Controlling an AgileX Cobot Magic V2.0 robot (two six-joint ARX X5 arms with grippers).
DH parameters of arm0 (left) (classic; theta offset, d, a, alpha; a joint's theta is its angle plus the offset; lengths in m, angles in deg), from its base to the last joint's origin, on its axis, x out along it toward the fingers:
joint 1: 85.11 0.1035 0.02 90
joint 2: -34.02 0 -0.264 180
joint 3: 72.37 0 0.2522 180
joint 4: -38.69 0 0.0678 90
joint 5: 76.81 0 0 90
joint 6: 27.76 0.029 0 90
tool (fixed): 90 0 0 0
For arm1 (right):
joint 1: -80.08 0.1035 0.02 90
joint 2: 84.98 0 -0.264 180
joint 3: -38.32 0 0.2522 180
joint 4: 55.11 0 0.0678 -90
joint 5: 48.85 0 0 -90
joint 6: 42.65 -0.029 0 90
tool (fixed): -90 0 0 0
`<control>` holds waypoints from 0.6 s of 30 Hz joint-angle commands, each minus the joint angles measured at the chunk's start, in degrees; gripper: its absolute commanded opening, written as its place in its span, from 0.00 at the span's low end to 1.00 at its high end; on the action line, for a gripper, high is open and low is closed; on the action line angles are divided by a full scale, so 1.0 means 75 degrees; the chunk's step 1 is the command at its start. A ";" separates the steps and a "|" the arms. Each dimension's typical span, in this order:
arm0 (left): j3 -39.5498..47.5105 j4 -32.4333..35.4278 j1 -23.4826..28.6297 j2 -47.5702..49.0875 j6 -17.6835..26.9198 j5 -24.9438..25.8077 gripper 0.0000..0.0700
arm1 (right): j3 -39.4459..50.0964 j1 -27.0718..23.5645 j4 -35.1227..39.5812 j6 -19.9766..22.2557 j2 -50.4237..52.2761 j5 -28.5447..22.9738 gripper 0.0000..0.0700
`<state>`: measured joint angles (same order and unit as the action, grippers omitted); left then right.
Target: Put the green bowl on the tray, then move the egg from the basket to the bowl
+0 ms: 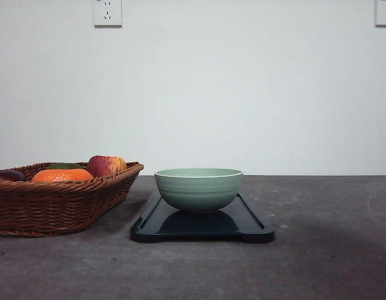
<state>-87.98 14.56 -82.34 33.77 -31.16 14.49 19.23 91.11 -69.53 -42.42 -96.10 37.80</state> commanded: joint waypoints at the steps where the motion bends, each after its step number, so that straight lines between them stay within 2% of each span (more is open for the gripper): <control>1: 0.0146 -0.0041 0.0020 0.0009 0.0108 -0.0003 0.00 | 0.0360 -0.0204 0.0145 -0.0005 0.0546 -0.0012 0.02; 6: 0.0146 -0.0041 0.0020 0.0009 0.0111 -0.0003 0.00 | 0.0619 -0.0657 -0.0455 -0.0168 0.1482 -0.0021 0.02; 18: 0.0143 -0.0044 0.0023 0.0009 0.0110 -0.0003 0.00 | 0.0619 -0.0839 -0.0311 -0.0148 0.1456 -0.0013 0.02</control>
<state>-87.98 14.56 -82.32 33.77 -31.12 14.49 23.63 84.88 -72.78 -42.96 -85.18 37.84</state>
